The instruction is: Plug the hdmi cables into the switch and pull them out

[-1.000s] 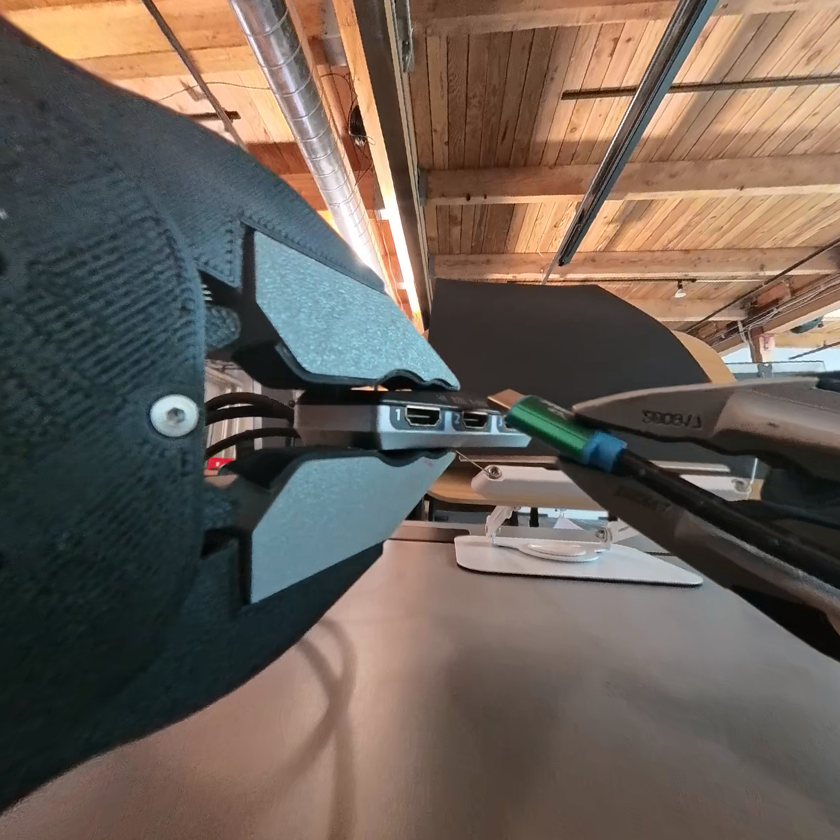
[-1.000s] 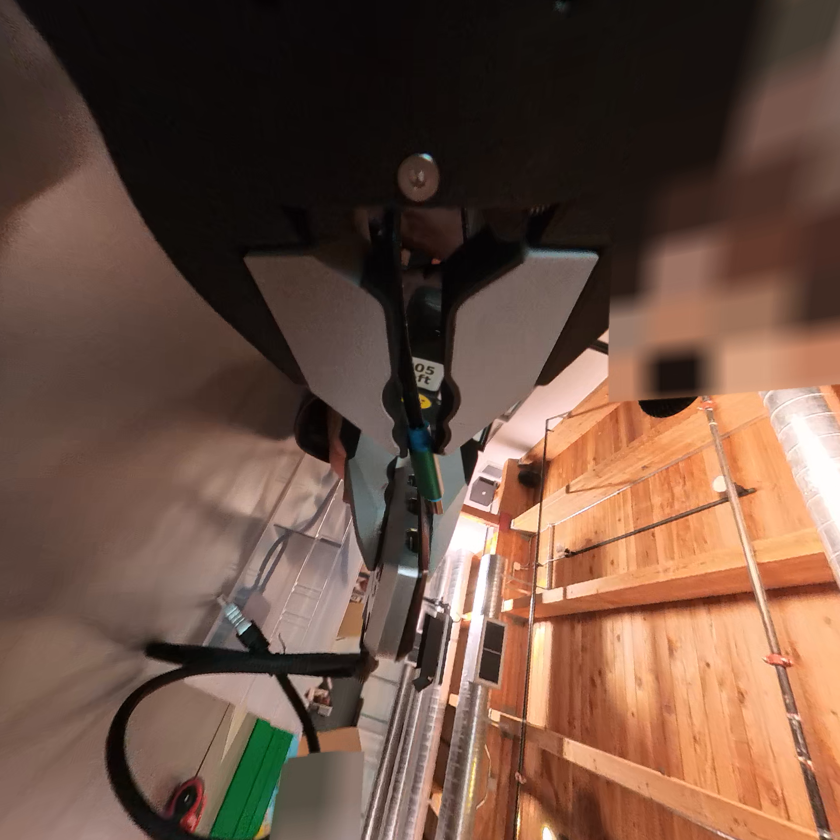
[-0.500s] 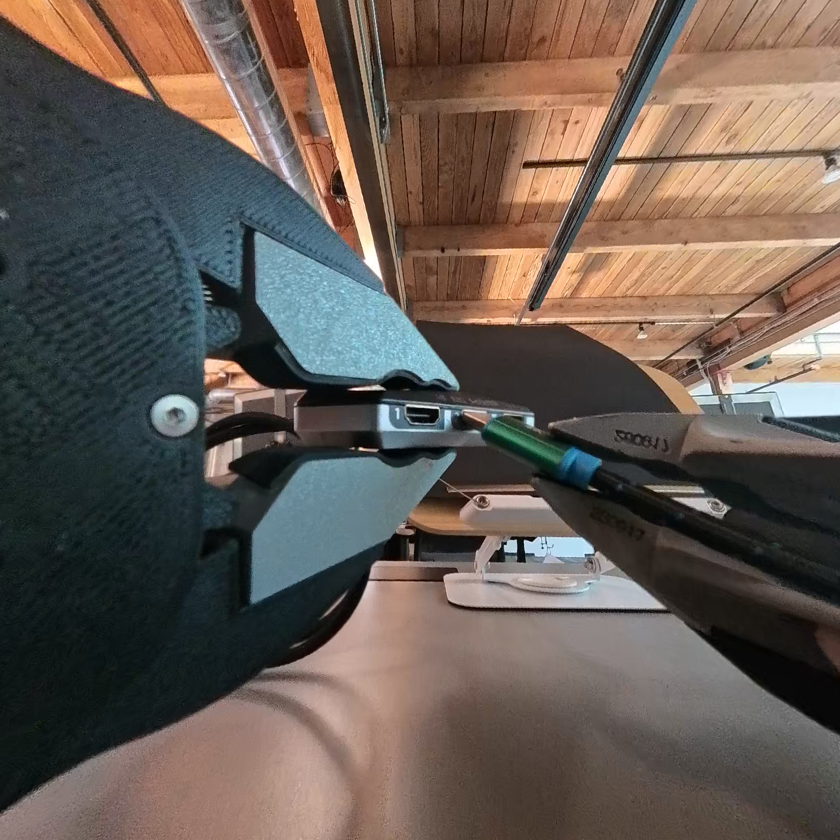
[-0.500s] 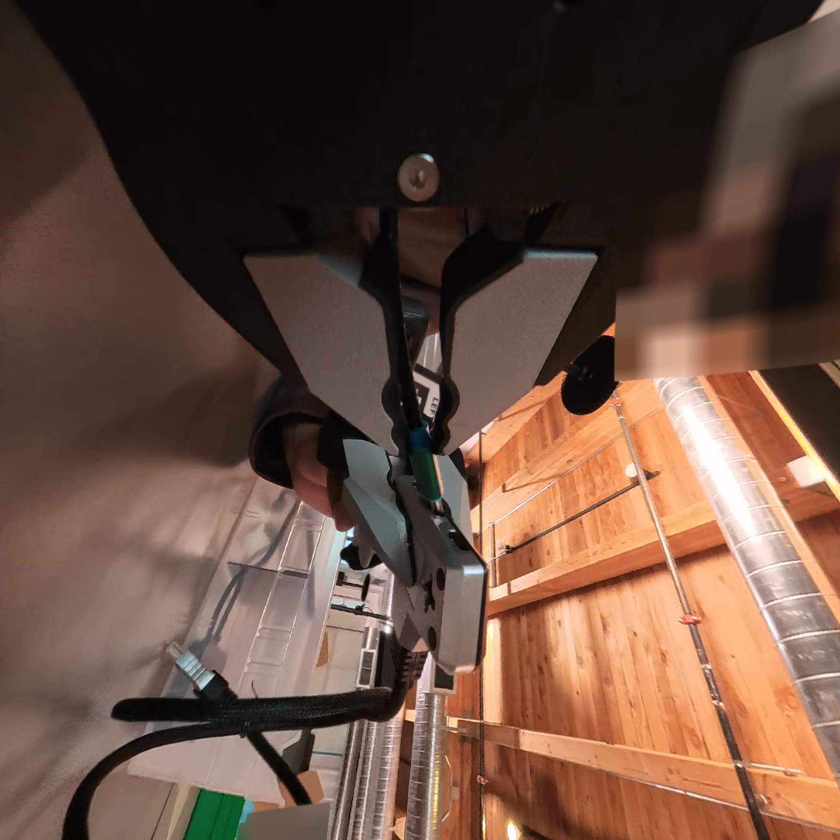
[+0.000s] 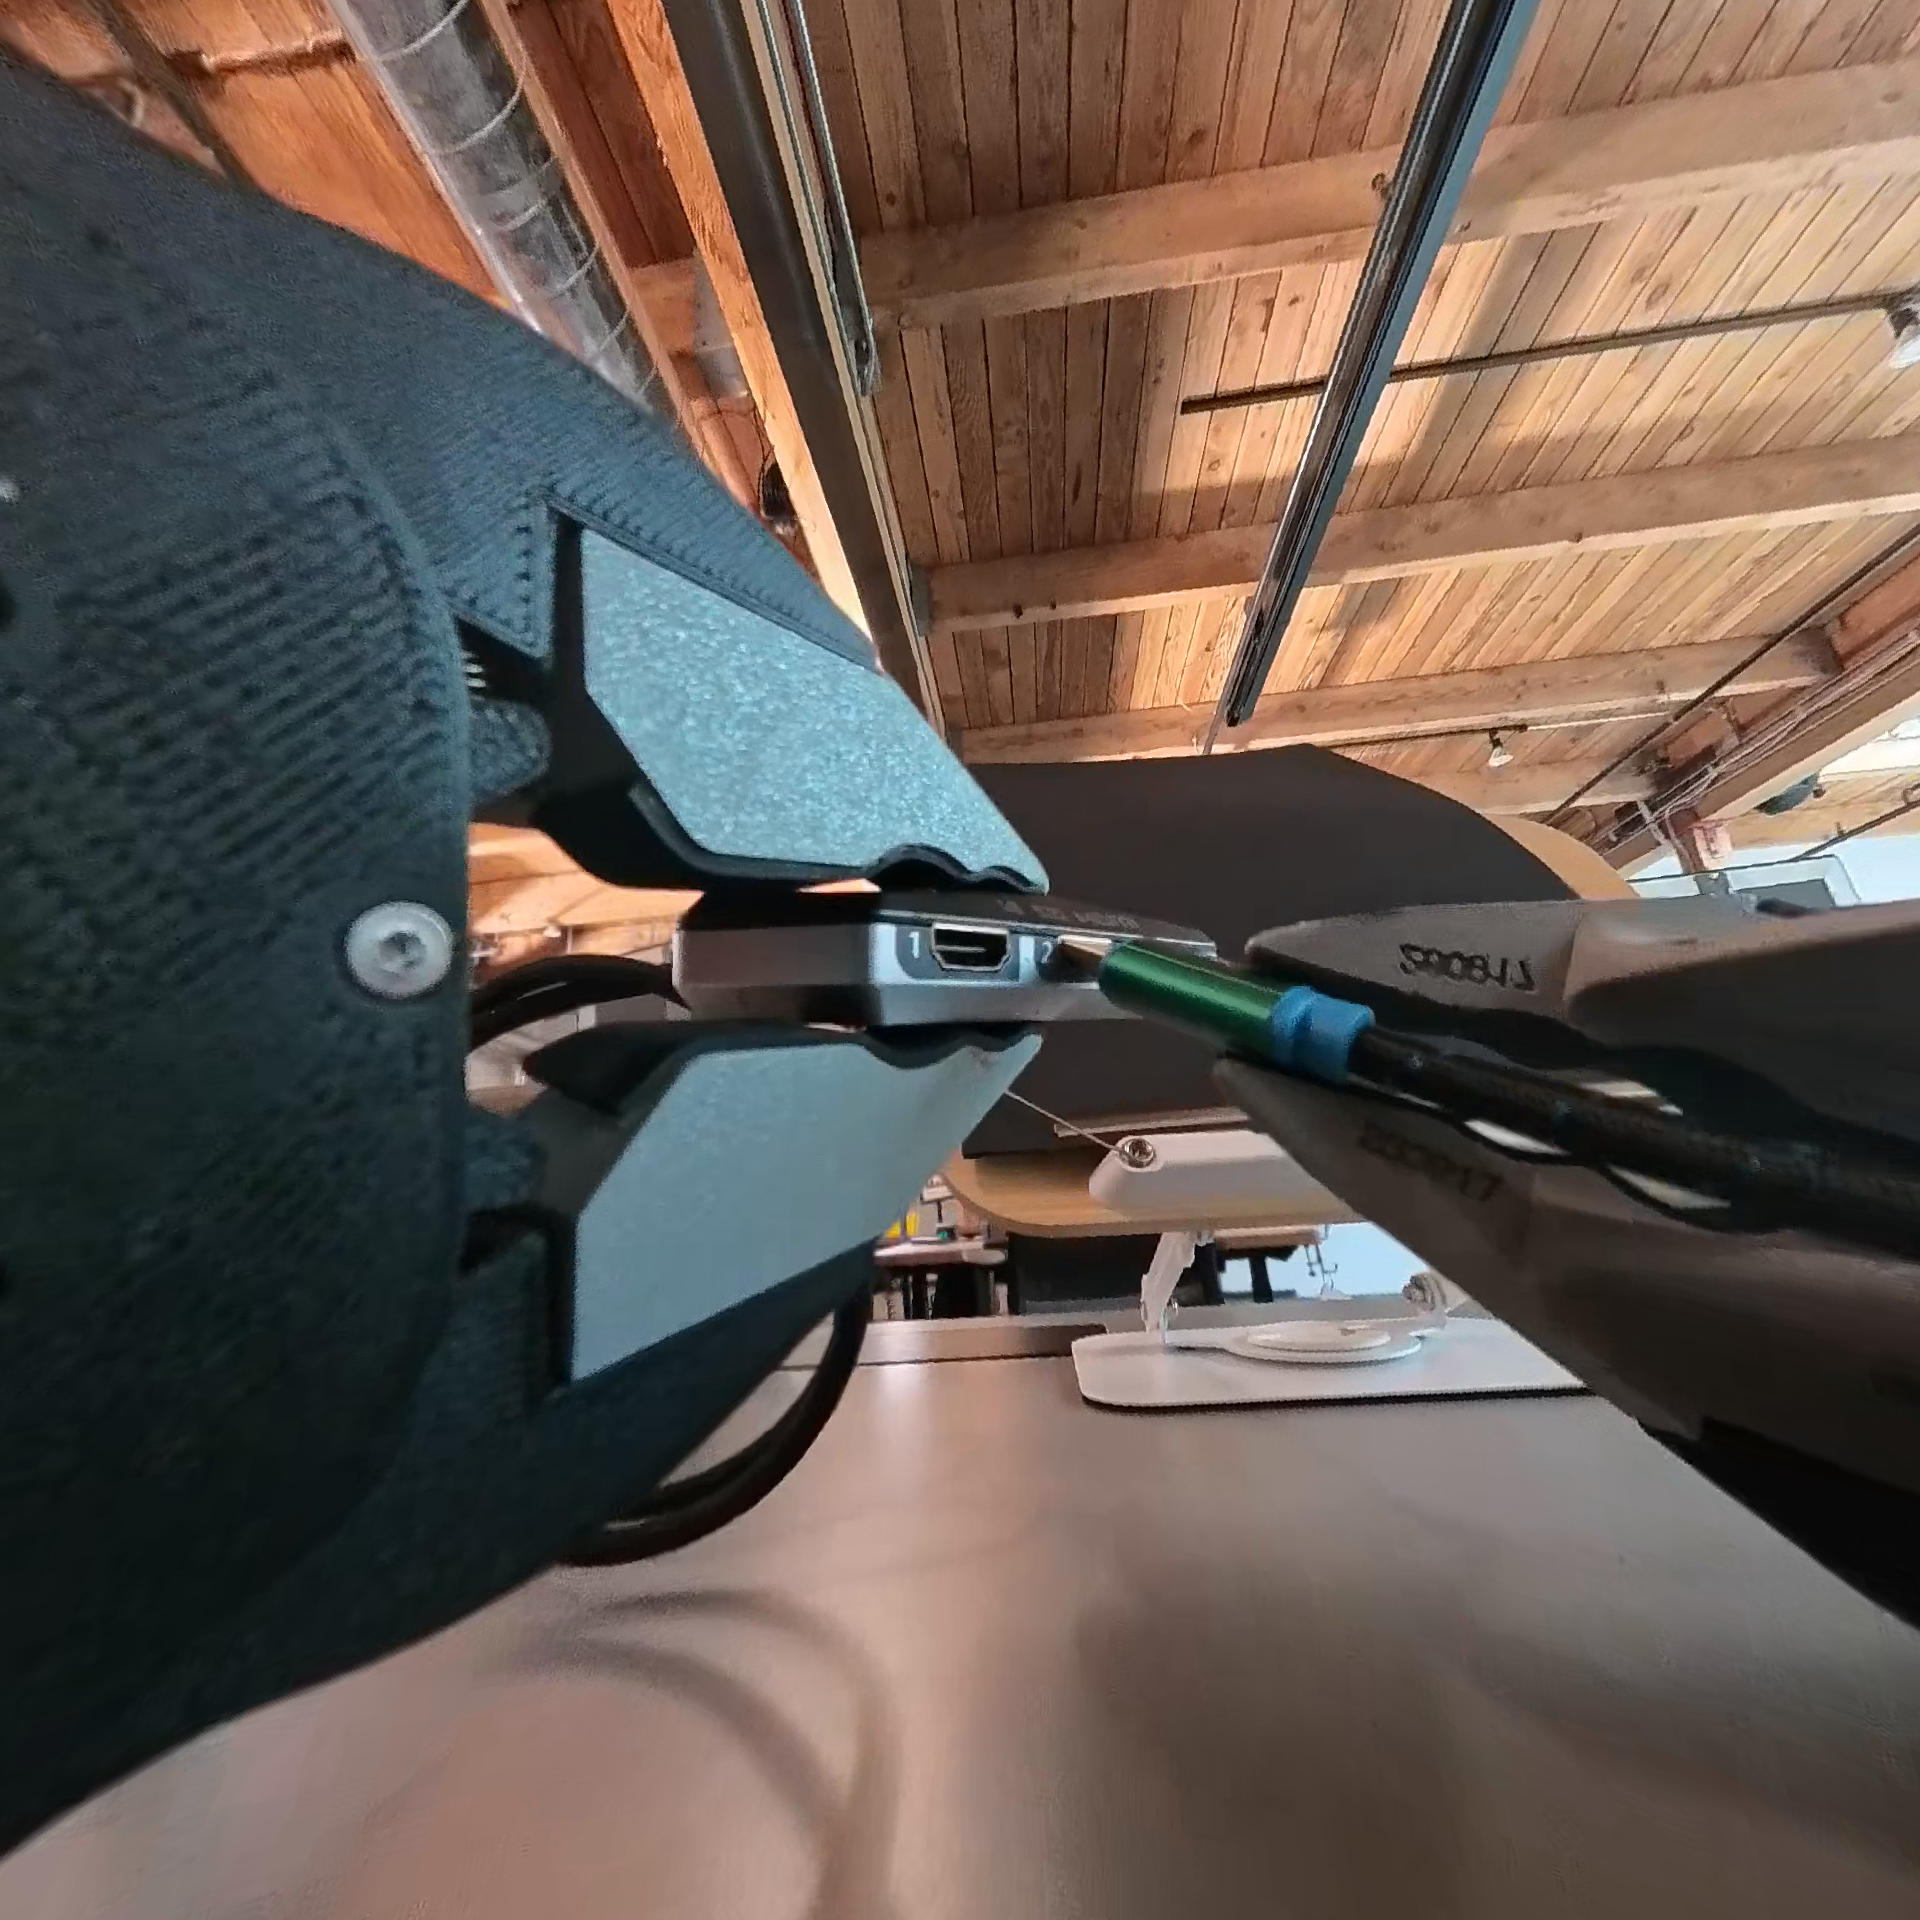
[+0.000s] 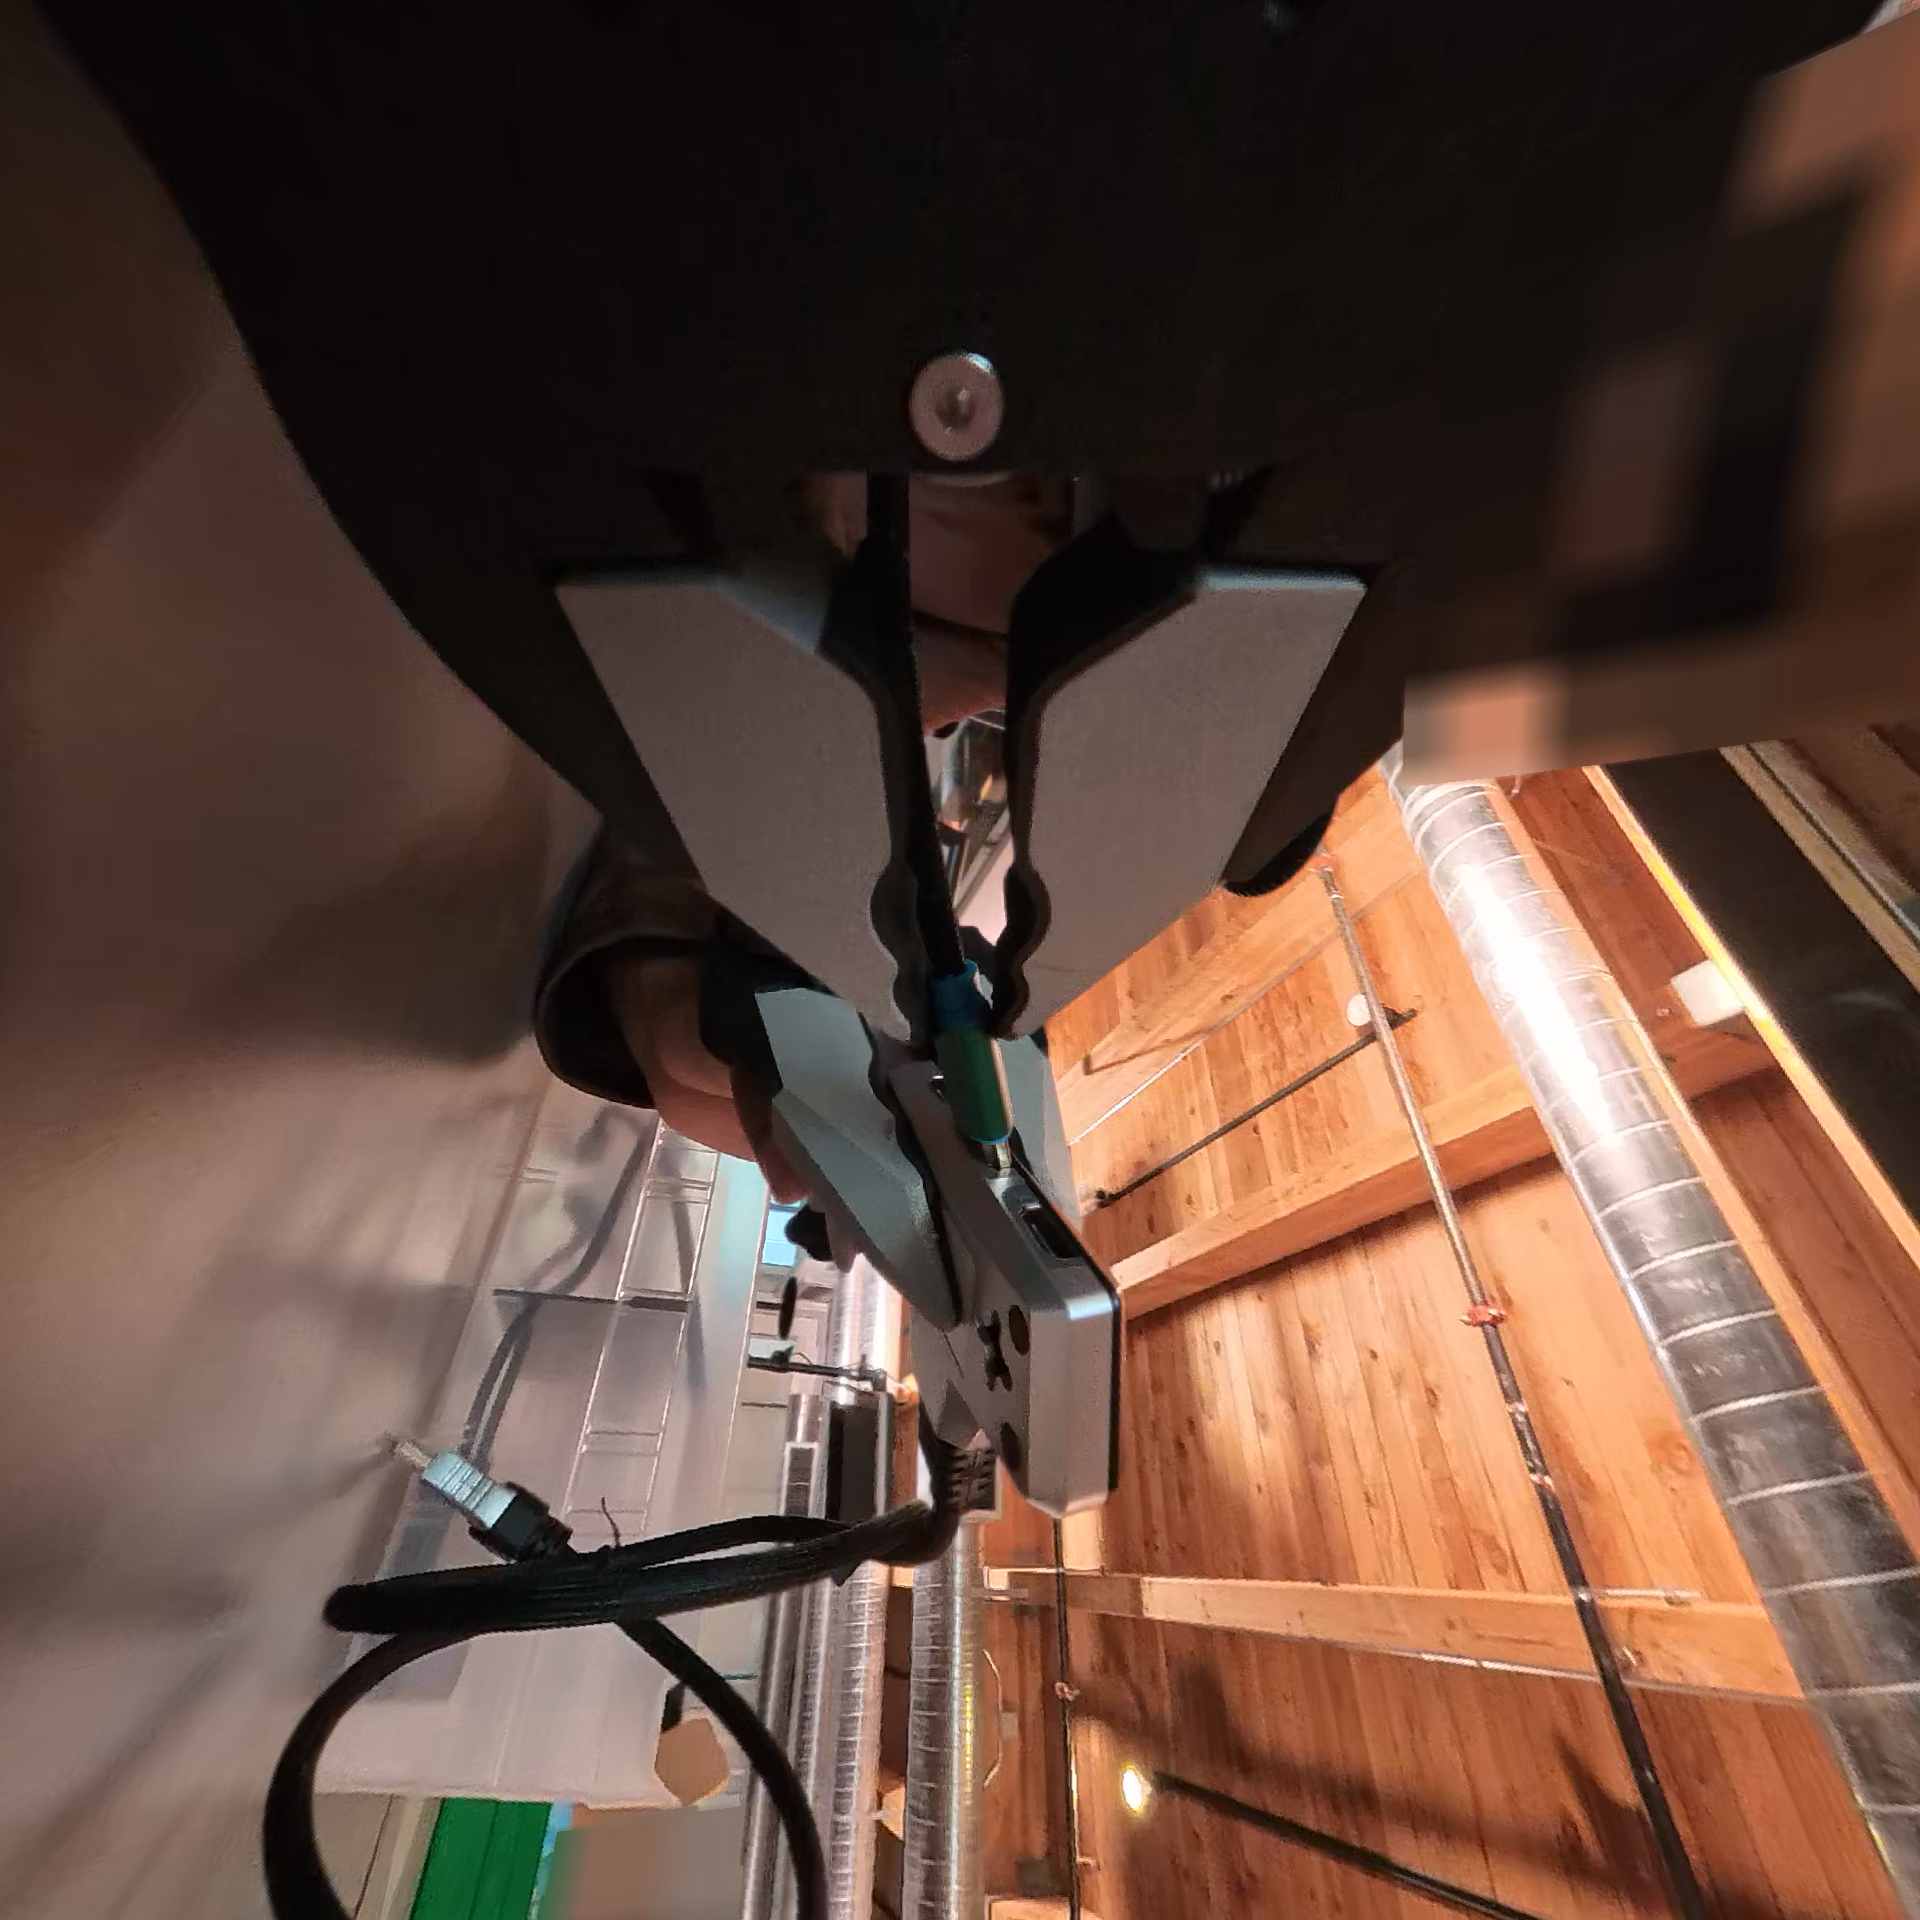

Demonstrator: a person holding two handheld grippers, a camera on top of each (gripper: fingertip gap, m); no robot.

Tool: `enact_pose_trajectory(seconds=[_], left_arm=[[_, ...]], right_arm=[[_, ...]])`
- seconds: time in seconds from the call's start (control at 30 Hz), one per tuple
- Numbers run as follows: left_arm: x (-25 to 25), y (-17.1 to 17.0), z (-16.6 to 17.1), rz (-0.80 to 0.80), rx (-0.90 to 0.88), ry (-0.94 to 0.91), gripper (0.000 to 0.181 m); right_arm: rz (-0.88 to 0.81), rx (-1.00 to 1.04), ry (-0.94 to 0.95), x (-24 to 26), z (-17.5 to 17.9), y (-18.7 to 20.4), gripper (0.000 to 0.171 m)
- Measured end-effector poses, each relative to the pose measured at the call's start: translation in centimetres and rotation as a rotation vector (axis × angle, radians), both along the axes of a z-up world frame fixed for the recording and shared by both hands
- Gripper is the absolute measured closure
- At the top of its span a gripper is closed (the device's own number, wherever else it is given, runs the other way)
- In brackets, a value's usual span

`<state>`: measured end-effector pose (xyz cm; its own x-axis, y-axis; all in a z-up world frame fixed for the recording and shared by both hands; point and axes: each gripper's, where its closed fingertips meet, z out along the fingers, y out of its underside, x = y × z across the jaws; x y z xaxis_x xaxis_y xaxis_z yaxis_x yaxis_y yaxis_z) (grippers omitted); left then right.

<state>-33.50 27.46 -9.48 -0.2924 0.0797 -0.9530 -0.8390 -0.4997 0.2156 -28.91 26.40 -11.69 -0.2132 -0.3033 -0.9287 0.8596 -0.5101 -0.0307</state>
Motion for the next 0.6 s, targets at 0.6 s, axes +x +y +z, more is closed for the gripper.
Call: enact_pose_trajectory(seconds=[0.6], left_arm=[[-0.1, -0.5, -1.5, 0.034, -0.050, -0.024, 0.162]], right_arm=[[-0.016, 0.020, -0.044, -0.4, -1.3, -0.2, 0.163]])
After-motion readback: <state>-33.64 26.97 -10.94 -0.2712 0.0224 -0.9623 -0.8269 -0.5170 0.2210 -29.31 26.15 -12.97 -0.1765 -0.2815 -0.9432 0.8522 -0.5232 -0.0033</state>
